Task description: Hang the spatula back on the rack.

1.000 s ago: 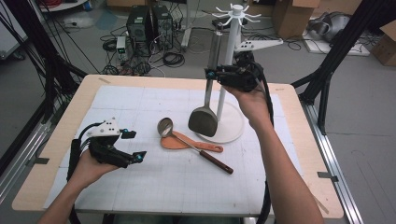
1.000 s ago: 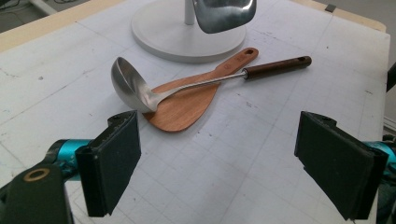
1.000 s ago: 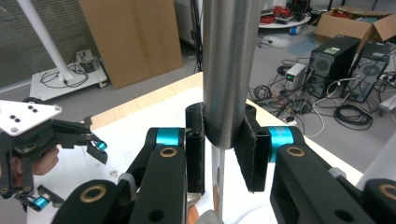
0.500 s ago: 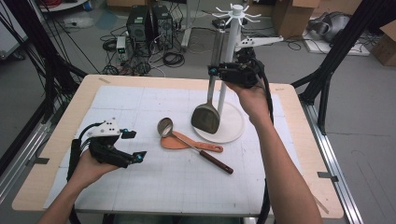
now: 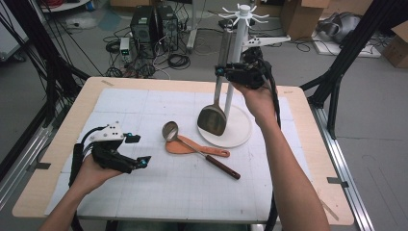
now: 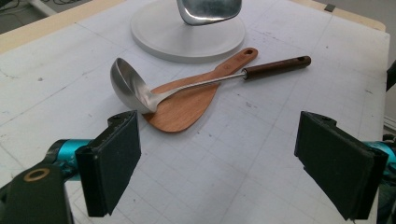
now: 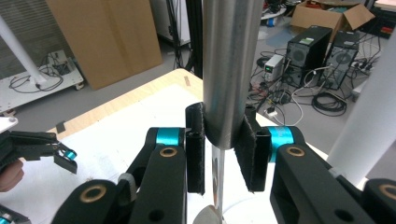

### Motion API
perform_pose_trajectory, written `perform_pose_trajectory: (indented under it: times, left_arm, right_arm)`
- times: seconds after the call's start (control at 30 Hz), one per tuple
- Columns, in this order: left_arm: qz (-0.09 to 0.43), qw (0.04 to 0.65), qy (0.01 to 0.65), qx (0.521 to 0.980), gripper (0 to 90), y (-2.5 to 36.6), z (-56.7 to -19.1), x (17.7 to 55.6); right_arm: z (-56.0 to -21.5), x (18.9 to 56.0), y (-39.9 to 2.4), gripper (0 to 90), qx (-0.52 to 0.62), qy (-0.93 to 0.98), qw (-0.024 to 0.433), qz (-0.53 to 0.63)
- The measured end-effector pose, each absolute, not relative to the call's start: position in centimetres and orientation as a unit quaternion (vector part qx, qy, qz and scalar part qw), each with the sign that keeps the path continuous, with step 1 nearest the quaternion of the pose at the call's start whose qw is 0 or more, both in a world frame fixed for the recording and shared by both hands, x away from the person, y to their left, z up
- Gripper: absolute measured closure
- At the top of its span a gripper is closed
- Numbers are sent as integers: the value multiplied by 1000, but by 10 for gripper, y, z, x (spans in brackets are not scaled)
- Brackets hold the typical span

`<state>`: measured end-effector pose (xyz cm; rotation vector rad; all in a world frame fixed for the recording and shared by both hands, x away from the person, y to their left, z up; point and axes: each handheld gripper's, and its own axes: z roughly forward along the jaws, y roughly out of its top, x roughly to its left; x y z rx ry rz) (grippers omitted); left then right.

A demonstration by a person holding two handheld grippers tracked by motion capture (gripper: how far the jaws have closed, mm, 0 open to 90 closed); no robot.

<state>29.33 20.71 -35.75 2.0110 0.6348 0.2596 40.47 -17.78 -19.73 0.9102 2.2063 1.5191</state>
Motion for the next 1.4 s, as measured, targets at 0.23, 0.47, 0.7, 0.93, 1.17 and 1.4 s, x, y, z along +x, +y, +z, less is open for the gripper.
perform_pose_trajectory:
  times: [0.23, 0.47, 0.7, 0.93, 1.17, 1.4]
  left_arm:
    - [106, 488, 260, 826, 151, 207, -358, 294]
    - [109, 485, 262, 827, 151, 207, -358, 293]
    - [110, 484, 261, 828, 151, 207, -358, 293]
    - [110, 484, 261, 828, 151, 207, -358, 293]
    - [110, 483, 262, 828, 151, 207, -359, 293]
    - [111, 483, 262, 828, 150, 208, -359, 294]
  right_arm:
    - [-198, 407, -181, 749, 327, 769, 160, 526]
    - [-200, 407, -181, 749, 330, 771, 162, 521]
    - [-202, 408, -182, 749, 332, 773, 163, 515]
    - [-208, 409, -186, 748, 335, 771, 165, 516]
    - [-209, 408, -190, 744, 334, 769, 164, 519]
    - [-209, 406, -196, 736, 331, 765, 163, 529]
